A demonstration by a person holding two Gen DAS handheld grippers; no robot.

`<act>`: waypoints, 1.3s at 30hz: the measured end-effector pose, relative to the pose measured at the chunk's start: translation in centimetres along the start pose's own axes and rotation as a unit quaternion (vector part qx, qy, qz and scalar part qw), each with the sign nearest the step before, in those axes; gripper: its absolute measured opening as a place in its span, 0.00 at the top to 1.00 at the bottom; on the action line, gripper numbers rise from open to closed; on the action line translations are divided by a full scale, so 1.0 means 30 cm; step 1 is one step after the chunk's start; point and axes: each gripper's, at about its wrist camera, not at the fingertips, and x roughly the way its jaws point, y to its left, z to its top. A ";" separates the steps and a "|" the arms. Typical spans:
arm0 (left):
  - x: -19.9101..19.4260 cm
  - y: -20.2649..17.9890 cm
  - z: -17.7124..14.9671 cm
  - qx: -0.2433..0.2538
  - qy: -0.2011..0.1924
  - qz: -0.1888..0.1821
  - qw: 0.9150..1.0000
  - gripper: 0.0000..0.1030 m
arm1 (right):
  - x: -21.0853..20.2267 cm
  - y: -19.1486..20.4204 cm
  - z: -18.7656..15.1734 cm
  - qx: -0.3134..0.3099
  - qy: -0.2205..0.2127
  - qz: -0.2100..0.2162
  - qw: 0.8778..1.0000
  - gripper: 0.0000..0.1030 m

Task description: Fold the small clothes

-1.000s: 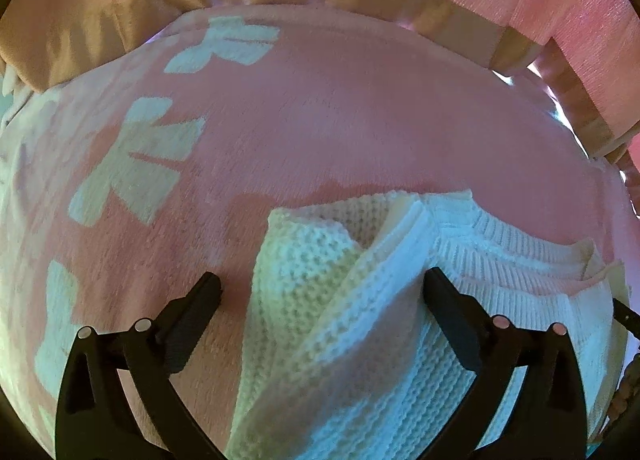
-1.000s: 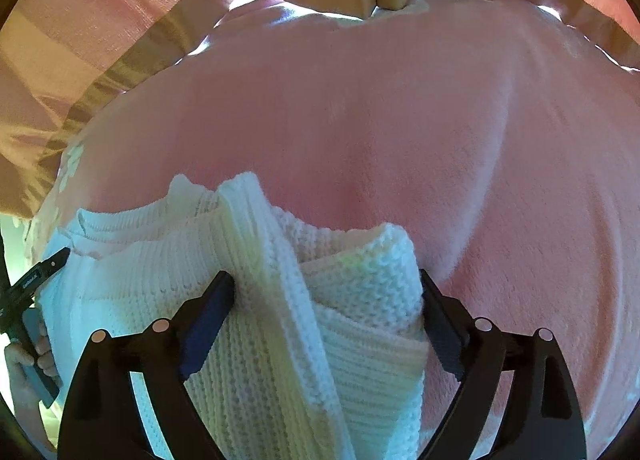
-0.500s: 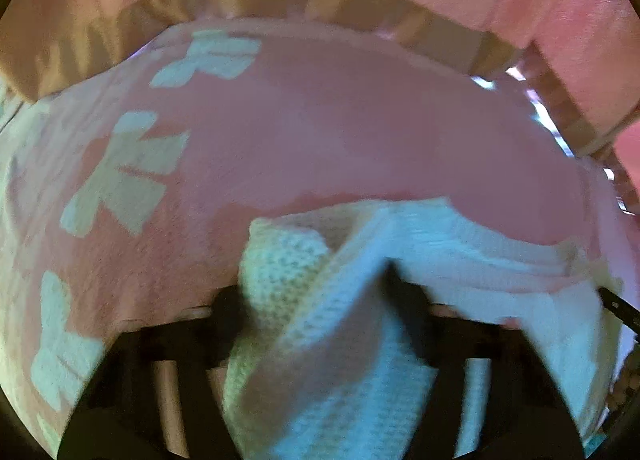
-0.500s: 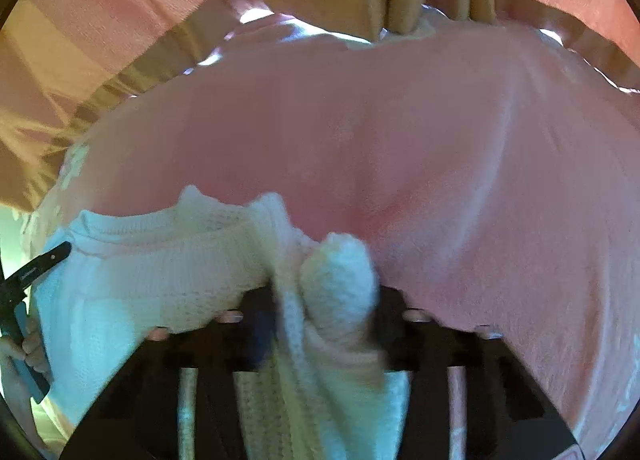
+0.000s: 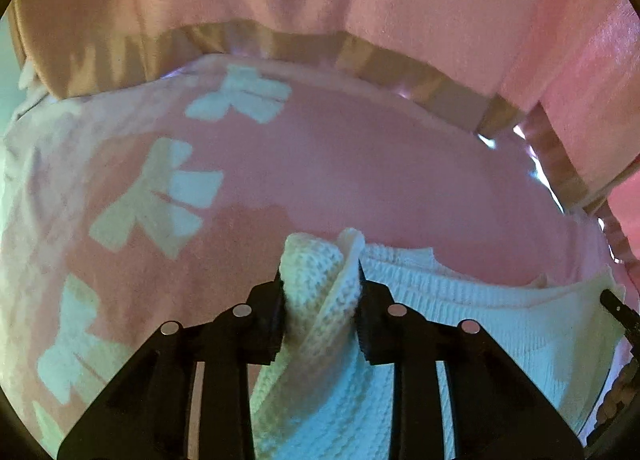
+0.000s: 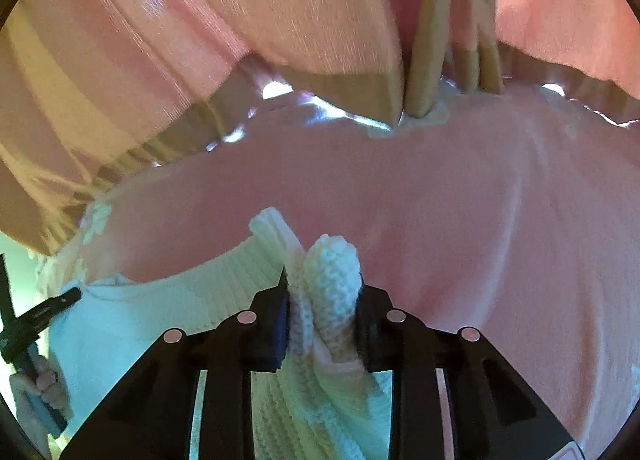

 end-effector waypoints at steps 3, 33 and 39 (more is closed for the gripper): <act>0.073 0.029 -0.012 -0.018 0.048 -0.008 0.999 0.63 | 0.111 -0.026 -0.034 -0.001 0.054 -0.025 0.998 0.63; -0.281 0.308 -0.521 -0.110 0.046 -0.080 0.990 0.12 | -0.180 -0.101 -0.506 -0.029 0.120 -0.008 0.992 0.67; -0.285 0.254 -0.510 -0.099 0.061 -0.111 0.987 0.77 | -0.284 -0.070 -0.516 -0.049 0.060 -0.029 0.997 0.89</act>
